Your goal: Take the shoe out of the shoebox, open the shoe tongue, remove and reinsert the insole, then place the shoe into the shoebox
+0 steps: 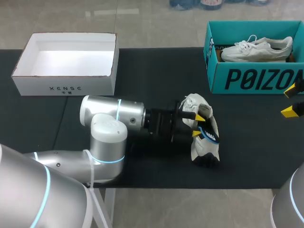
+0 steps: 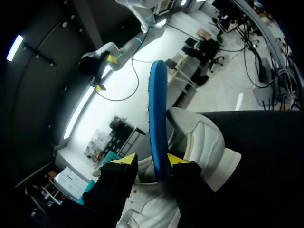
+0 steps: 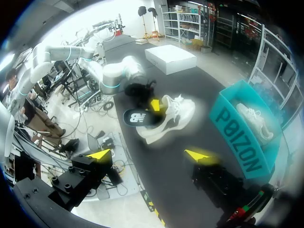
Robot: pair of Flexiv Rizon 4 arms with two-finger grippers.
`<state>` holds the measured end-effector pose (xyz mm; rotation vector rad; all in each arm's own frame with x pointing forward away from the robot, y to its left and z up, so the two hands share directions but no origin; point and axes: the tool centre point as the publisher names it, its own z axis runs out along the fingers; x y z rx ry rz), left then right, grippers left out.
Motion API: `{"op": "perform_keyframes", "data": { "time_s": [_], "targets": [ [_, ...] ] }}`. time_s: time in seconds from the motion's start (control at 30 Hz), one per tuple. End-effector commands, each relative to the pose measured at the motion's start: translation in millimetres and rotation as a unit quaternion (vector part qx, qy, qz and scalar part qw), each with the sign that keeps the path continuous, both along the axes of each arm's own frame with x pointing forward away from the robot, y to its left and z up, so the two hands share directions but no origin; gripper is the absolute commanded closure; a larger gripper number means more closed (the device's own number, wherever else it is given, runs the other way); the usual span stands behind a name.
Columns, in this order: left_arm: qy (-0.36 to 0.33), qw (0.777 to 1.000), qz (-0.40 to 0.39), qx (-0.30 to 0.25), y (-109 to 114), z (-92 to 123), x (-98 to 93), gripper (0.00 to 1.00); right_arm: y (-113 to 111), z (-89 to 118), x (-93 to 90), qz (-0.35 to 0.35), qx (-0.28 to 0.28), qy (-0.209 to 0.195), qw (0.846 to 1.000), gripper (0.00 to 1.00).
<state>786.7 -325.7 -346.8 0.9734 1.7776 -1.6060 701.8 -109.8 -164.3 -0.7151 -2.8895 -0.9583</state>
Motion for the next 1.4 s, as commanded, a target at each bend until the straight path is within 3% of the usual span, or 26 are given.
{"op": "perform_keyframes", "data": {
  "time_s": [0.03, 0.13, 0.2, 0.57, 0.67, 0.77, 1.33, 1.37, 1.4],
  "targets": [
    [-0.003, 1.000, 0.002, 0.004, 6.2, 7.6, -8.3, 0.28, 0.2, -0.6, -0.7, -0.001, -0.001, 0.000, 1.000, 0.00],
    [-0.006, 1.000, -0.004, 0.005, 4.2, 10.2, -13.3, 0.38, 0.2, -0.6, -0.7, -0.001, -0.001, 0.000, 1.000, 0.00],
    [-0.005, 1.000, -0.009, 0.004, 1.5, 10.2, -17.0, 0.50, 0.2, -0.6, -0.7, -0.001, -0.001, 0.000, 1.000, 0.00],
    [0.004, 1.000, -0.021, -0.001, -8.1, 3.5, -24.0, 0.68, 0.2, -0.6, -0.7, -0.001, -0.001, 0.000, 1.000, 0.00],
    [0.003, 1.000, -0.022, -0.001, -8.9, 4.2, -22.5, 0.87, 0.2, -0.6, -0.7, -0.001, -0.001, 0.000, 1.000, 0.00],
    [-0.001, 1.000, -0.023, 0.001, -9.6, 5.3, -19.9, 0.98, 0.2, -0.6, -0.7, -0.001, -0.001, 0.000, 1.000, 0.00],
    [-0.006, 1.000, -0.005, 0.021, -10.5, -29.0, 10.7, 1.00, 0.2, -0.6, -0.7, -0.001, -0.001, 0.000, 1.000, 0.00],
    [-0.005, 1.000, -0.005, 0.022, -10.4, -30.4, 11.4, 0.99, 0.2, -0.6, -0.7, -0.001, -0.001, 0.000, 1.000, 0.00],
    [-0.004, 1.000, -0.004, 0.022, -10.3, -30.5, 11.4, 0.87, 0.2, -0.6, -0.7, -0.001, -0.001, 0.000, 1.000, 0.00]
  ]
}}
